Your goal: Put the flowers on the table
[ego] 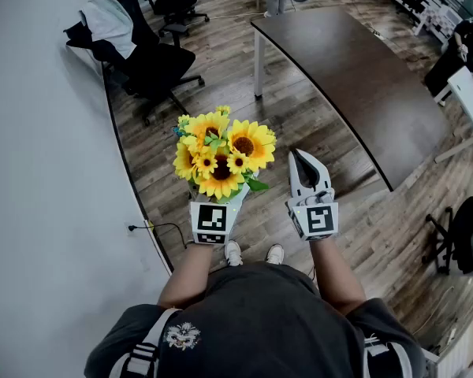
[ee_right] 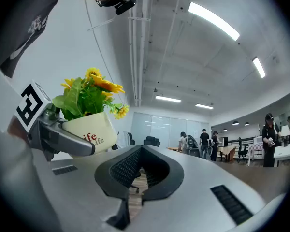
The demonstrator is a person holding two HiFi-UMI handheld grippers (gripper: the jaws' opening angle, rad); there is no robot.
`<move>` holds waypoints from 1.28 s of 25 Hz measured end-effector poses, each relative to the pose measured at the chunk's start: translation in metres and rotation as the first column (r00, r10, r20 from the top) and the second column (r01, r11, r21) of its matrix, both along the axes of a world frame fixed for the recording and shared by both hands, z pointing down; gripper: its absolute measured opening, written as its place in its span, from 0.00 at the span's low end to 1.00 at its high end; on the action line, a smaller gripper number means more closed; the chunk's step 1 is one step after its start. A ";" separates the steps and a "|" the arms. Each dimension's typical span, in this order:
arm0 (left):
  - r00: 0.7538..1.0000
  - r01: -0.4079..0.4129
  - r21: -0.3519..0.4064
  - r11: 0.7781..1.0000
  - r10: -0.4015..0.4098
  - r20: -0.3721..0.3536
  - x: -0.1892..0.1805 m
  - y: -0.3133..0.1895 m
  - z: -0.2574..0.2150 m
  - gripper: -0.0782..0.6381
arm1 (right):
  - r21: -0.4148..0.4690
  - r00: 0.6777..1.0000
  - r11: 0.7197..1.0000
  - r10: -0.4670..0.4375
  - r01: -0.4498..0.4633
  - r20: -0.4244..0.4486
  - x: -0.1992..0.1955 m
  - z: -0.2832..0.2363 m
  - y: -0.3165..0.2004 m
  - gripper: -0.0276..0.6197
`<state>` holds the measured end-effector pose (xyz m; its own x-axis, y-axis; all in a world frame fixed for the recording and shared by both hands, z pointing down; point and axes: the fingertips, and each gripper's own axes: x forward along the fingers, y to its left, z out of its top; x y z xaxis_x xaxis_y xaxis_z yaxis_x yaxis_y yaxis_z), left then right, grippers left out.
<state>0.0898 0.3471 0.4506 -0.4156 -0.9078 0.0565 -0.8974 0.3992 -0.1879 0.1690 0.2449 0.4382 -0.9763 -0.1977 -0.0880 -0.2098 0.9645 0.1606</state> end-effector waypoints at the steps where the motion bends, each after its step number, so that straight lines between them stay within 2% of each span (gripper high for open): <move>1: 1.000 -0.001 -0.002 1.000 0.001 -0.001 0.000 0.000 0.000 0.87 | -0.002 1.000 1.000 -0.004 0.004 0.004 0.001 -0.002 0.002 0.08; 12: 1.000 -0.018 0.010 1.000 0.018 -0.010 0.000 0.000 -0.002 0.87 | 0.035 1.000 0.999 -0.001 0.001 0.004 0.001 -0.009 0.013 0.08; 14: 1.000 -0.022 0.010 1.000 0.022 -0.016 0.004 0.004 -0.002 0.87 | 0.018 1.000 1.000 0.015 -0.015 0.014 0.007 -0.009 0.015 0.08; 19: 0.996 -0.077 0.042 0.996 0.079 -0.039 0.015 0.005 -0.013 0.87 | 0.021 0.999 0.998 0.051 -0.052 0.013 0.021 -0.021 0.021 0.08; 23: 0.992 -0.109 0.050 0.993 0.111 -0.054 -0.005 0.014 -0.008 0.87 | 0.014 0.997 0.997 0.078 -0.078 -0.006 0.002 -0.016 0.036 0.08; 28: 0.988 -0.136 0.071 0.988 0.141 -0.064 -0.052 0.039 0.001 0.87 | 0.036 0.992 0.992 0.123 -0.123 -0.007 -0.036 -0.007 0.059 0.08; 32: 0.987 -0.134 0.060 0.989 0.139 -0.080 -0.068 0.033 0.011 0.87 | 0.021 0.992 0.992 0.121 -0.121 -0.018 -0.050 0.004 0.052 0.08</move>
